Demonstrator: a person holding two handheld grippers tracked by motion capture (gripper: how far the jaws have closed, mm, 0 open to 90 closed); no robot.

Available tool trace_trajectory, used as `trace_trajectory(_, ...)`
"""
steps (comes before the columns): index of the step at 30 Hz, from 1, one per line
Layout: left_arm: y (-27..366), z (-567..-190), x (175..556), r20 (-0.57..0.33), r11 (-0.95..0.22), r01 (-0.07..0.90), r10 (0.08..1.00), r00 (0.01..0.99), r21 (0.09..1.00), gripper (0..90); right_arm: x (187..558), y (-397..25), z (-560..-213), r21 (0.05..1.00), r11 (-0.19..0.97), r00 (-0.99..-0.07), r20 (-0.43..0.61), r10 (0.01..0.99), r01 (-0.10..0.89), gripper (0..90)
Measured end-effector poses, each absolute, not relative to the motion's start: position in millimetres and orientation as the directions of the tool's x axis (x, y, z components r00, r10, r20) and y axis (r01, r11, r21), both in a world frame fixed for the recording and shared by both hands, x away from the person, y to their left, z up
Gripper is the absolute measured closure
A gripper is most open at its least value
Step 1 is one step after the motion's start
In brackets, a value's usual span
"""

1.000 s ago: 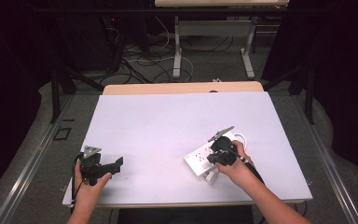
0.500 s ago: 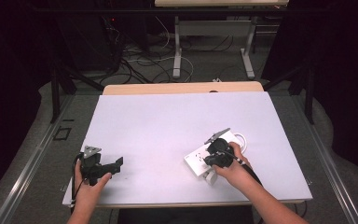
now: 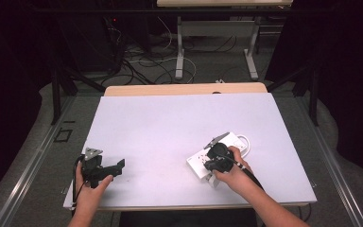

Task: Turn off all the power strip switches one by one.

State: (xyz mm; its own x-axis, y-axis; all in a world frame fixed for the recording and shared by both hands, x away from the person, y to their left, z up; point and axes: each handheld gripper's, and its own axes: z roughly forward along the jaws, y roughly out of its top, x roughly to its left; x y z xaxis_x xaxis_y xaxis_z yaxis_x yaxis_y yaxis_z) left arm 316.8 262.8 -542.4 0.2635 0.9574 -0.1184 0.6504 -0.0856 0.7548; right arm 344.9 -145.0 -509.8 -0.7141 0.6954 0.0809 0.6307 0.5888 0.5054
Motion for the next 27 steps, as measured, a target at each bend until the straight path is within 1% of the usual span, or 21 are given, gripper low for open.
trace_trajectory(7,262.9,-542.3,316.7,-0.118,-0.086,0.650,0.957,0.264,0.755,2.6,343.3,-141.0,-511.4,0.493,0.595,-0.713,0.077,0.697,0.635,85.2)
trace_trajectory(26,262.5,-542.4,316.5,-0.121,-0.081,0.648,0.958,0.262,0.757,2.6,342.9,-140.3,-512.6,0.495,0.597,-0.713,0.070,0.697,0.632,85.5)
trace_trajectory(27,262.5,-542.5,316.7,-0.120,-0.082,0.646,0.958,0.262,0.759,2.6,342.9,-140.5,-513.5,0.504,0.605,-0.723,0.060,0.688,0.617,87.6)
